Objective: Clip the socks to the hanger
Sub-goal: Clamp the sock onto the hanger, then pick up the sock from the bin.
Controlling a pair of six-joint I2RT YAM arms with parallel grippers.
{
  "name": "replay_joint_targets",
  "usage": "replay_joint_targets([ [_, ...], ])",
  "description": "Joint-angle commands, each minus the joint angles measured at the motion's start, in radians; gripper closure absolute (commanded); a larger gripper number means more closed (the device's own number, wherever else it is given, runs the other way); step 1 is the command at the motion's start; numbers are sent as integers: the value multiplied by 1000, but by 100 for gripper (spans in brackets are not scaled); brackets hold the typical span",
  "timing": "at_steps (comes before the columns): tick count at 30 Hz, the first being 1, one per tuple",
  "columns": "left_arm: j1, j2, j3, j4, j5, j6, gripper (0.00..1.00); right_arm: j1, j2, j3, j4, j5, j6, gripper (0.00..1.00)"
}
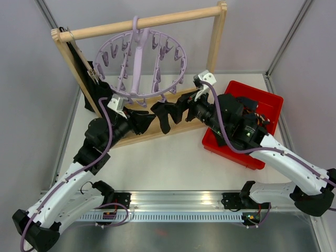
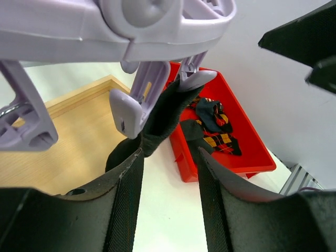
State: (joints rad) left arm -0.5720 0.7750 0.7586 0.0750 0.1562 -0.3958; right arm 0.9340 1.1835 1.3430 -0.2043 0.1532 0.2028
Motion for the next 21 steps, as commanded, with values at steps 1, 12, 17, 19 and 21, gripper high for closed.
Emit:
replay_joint_targets([
  [1, -5, -46, 18, -29, -23, 11, 49, 5, -47, 16, -56, 202, 55, 12],
  [12, -6, -152, 22, -149, 0, 12, 47, -214, -31, -13, -253, 335, 185, 11],
  [17, -5, -195, 42, -207, 19, 2, 46, -525, -4, -108, -235, 151, 228, 12],
  [19, -5, -201, 44, -219, 38, -2, 46, -628, 17, -157, -213, 79, 250, 13],
  [21, -5, -209, 50, -231, 46, -9, 46, -685, 53, -206, -181, 51, 265, 14],
])
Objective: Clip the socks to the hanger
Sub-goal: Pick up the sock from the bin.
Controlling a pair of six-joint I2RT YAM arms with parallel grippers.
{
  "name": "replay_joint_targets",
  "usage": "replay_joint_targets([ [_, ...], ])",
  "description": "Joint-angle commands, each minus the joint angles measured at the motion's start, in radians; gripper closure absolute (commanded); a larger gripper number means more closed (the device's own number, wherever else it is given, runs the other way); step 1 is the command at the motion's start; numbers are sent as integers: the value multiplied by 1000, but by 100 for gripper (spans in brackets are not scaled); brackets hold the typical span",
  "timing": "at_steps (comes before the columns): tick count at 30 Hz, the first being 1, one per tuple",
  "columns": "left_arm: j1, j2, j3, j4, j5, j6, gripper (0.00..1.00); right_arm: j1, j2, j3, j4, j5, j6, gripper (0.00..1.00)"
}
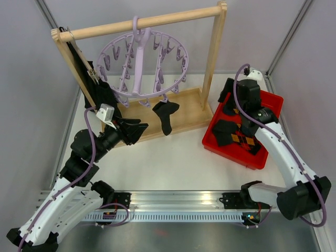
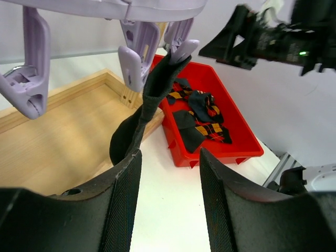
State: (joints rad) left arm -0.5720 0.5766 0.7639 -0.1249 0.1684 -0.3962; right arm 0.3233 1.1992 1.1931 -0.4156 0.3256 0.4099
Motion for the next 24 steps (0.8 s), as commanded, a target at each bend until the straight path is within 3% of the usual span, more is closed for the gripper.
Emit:
replay_joint_targets([
  [1, -5, -12, 45, -35, 40, -10, 46, -101, 51, -73, 40, -131, 67, 15],
  [8, -5, -14, 52, -64, 75, -29, 46, -266, 109, -217, 115, -131, 115, 20],
  [16, -5, -4, 37, -59, 75, -29, 46, -280, 166, -328, 202, -206, 119, 27],
  [20, -5, 6, 37, -59, 72, -23, 46, -279, 210, -368, 244, -220, 130, 40],
  [24, -5, 9, 41, -62, 75, -18, 46, -280, 241, -378, 261, -215, 133, 43],
])
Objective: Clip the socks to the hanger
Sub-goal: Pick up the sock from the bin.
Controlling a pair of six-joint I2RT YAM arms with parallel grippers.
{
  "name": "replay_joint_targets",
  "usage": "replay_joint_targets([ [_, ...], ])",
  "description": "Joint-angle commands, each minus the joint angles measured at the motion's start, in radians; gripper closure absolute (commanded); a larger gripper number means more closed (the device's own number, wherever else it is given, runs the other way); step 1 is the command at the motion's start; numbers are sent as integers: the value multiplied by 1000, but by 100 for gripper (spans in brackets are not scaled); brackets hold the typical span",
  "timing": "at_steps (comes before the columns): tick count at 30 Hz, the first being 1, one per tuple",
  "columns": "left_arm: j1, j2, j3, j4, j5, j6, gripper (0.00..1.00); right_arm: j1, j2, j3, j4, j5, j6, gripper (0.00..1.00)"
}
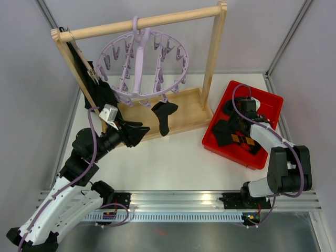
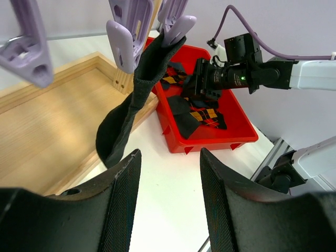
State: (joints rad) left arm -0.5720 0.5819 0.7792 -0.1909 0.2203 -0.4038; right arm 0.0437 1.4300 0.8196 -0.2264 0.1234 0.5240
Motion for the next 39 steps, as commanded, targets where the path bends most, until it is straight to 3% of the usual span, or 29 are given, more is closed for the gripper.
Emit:
replay_joint_targets([
  [1, -5, 4, 29, 2, 22, -10, 45, 1, 18, -7, 76, -11, 22, 44],
  [6, -5, 10, 32, 2, 24, -10, 45, 1, 53, -13, 93, -5, 25, 60],
  [15, -5, 29, 37, 4, 25, -12, 45, 1, 83, -25, 114, 1, 36, 66],
  [22, -5, 44, 32, 24, 59, -10, 45, -1, 58, -19, 99, 4, 36, 100],
  [28, -5, 76, 41, 114, 194, -1, 47, 1, -78, 44, -5, 12, -5, 100],
  [39, -25, 185, 114, 258, 310, -38, 46, 1, -330, 265, -207, -22, -68, 100],
])
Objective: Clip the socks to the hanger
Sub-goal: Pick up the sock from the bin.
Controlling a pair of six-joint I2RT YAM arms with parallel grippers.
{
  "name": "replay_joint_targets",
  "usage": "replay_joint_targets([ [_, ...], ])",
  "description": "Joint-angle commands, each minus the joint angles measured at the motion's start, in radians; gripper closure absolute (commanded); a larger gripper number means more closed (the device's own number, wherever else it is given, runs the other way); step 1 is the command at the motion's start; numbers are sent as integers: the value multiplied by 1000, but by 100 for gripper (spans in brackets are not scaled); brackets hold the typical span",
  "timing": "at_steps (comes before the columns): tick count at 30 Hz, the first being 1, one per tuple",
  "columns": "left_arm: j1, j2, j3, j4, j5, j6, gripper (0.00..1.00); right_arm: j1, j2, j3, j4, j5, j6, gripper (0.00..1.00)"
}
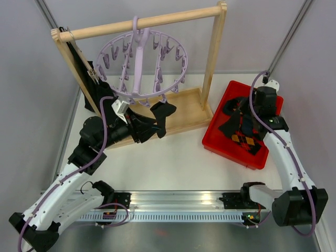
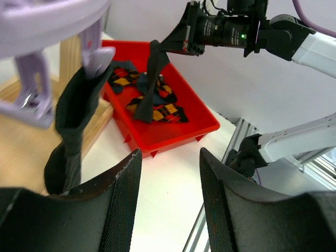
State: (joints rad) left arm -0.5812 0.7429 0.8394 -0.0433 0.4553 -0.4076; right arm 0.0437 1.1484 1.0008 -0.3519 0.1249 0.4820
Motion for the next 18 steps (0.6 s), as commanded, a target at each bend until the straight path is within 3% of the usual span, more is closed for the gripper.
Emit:
replay_joint_targets([
  [1, -23, 32, 58, 117, 89, -34, 46, 2, -59, 102, -93, -30, -29, 100],
  [9, -190, 121, 104, 203, 2, 78, 46, 13, -96, 286, -206, -122, -51, 100],
  [14, -334, 219, 167, 244, -161, 193, 46, 42, -110, 332, -233, -174, -43, 100],
  [18, -355, 295, 199, 278, -191, 161, 46, 53, -113, 392, -242, -244, -34, 100],
])
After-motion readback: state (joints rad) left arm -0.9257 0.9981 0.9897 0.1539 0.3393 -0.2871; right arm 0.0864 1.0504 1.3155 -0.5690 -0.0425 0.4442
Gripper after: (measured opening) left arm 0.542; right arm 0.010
